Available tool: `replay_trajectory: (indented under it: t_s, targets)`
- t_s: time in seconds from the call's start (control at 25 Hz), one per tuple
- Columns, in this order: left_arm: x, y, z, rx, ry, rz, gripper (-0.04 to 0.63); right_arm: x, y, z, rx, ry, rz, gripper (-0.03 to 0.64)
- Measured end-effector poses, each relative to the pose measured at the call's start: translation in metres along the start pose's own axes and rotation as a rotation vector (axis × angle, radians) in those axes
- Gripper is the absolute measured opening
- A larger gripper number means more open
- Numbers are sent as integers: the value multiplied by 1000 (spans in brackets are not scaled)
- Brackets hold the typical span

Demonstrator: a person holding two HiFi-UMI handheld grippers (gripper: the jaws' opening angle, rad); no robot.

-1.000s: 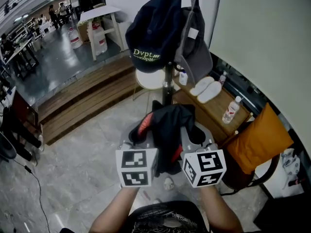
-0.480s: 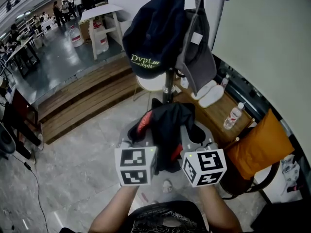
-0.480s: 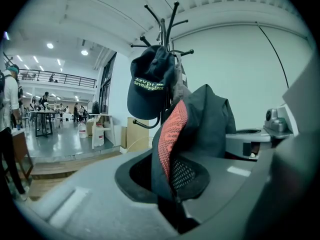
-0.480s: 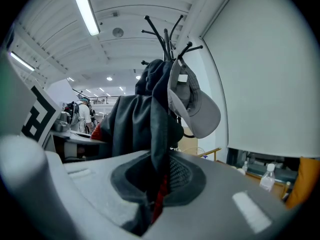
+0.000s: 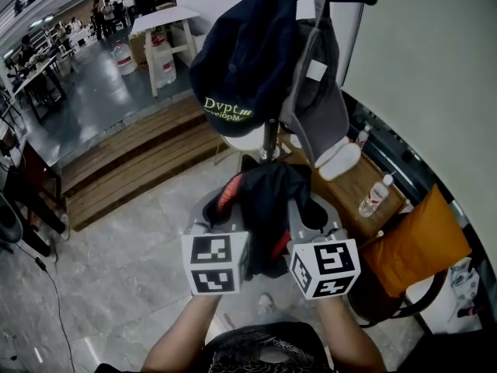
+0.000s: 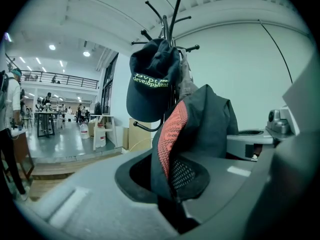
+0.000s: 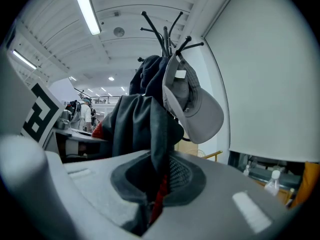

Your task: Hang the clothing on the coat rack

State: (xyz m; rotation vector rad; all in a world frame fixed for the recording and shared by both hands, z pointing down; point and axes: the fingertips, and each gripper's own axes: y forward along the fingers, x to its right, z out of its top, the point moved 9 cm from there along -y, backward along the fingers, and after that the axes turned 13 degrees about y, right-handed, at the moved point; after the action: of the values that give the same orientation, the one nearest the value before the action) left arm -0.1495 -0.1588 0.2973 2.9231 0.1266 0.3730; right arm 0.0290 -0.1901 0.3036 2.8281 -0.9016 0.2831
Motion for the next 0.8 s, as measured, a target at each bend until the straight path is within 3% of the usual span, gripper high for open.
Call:
replay_trajectory:
  t_s: [0.8]
  targets:
    - [-6, 53, -4, -41, -1, 22, 28, 27, 51, -4, -23, 37, 36, 25]
